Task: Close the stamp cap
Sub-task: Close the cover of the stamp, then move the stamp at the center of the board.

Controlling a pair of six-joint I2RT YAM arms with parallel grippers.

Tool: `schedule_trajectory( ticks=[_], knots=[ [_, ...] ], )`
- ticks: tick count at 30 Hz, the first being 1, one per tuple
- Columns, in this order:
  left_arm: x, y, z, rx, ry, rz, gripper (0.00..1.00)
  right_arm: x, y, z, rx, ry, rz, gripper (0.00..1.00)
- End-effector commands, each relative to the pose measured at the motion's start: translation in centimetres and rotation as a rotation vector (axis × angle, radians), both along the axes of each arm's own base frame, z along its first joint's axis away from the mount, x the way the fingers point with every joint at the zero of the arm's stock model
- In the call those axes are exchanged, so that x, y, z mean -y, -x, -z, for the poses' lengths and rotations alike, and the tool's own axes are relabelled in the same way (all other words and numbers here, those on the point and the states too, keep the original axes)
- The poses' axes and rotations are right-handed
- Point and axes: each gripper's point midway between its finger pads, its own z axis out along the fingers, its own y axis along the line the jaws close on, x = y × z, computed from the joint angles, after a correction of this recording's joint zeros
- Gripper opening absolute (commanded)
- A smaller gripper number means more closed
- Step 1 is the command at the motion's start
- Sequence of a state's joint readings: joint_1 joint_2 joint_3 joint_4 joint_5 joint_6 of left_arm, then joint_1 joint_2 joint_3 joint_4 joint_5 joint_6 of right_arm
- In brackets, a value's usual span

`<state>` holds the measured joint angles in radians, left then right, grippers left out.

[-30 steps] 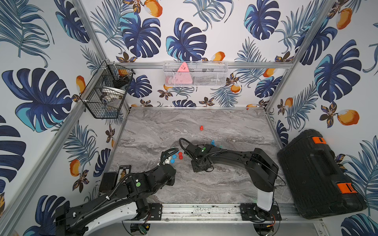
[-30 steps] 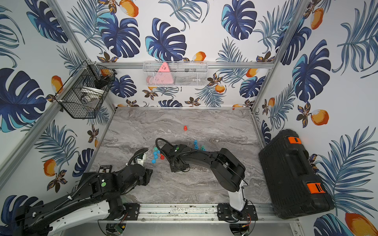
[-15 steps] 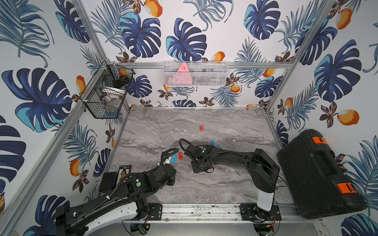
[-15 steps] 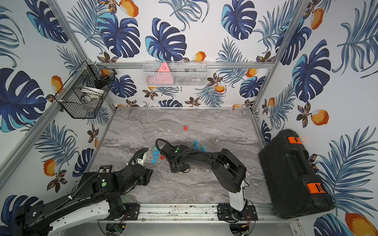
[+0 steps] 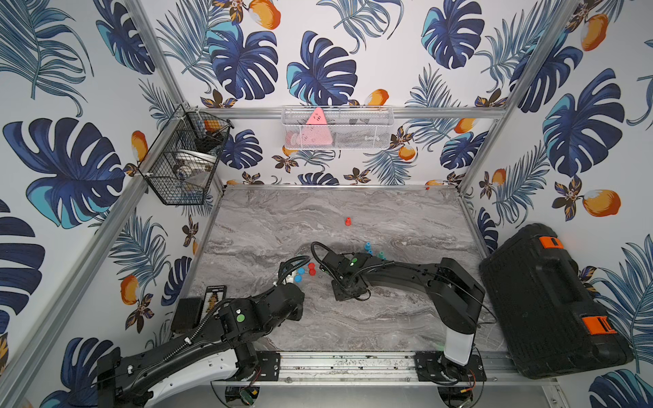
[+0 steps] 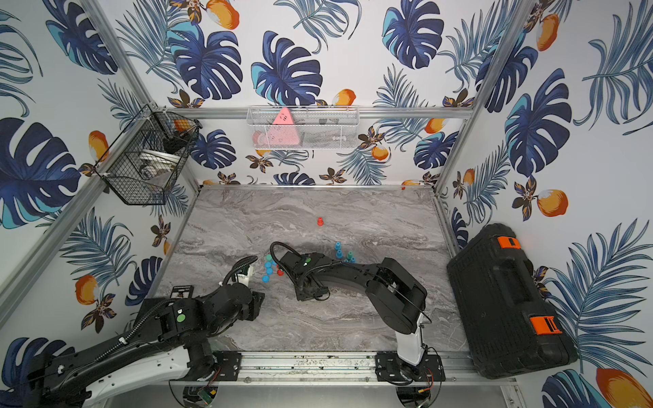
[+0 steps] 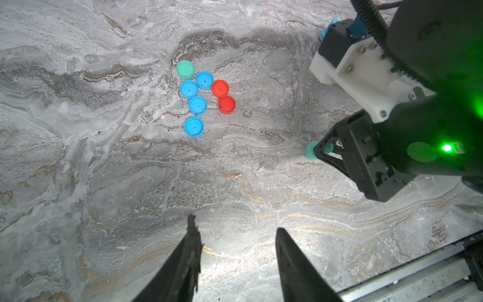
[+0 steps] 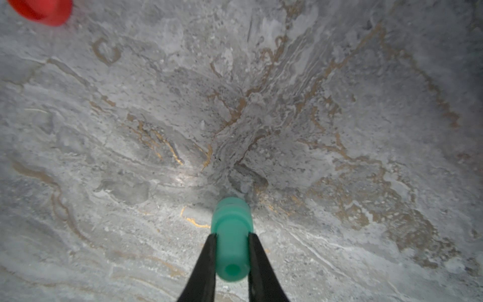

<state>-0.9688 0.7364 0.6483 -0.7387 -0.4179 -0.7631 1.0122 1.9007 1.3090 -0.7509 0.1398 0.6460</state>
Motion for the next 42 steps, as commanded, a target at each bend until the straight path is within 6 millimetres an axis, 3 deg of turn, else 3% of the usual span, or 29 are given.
schedule_trajectory(
  ticks=[1, 10, 16, 22, 24, 37, 42],
  knots=[
    [0.2, -0.3, -0.6, 0.018, 0.021, -0.015, 0.51, -0.2, 0.1, 0.6, -0.021, 0.009, 0.001, 0.17],
    [0.0, -0.4, -0.9, 0.027, 0.015, -0.013, 0.51, 0.0, 0.4, 2.4, -0.039, 0.027, 0.009, 0.17],
    [0.0, -0.3, -1.3, 0.031, 0.023, -0.01, 0.51, 0.5, -1.4, 2.2, -0.022, 0.032, 0.02, 0.17],
    [-0.3, -0.3, -1.1, 0.031, 0.011, -0.015, 0.51, 1.2, -5.2, 1.9, -0.038, -0.003, 0.04, 0.17],
    [-0.2, -0.3, -1.0, 0.031, 0.009, -0.015, 0.51, 1.8, -6.8, 2.7, -0.056, -0.005, 0.056, 0.17],
    [1.0, -1.2, -1.4, 0.042, -0.007, 0.008, 0.52, 5.2, -17.3, 3.2, -0.079, -0.007, 0.127, 0.16],
    [1.6, -1.6, -0.9, 0.043, -0.019, 0.017, 0.52, 5.9, -20.2, 3.6, -0.078, 0.017, 0.141, 0.16]
  ],
)
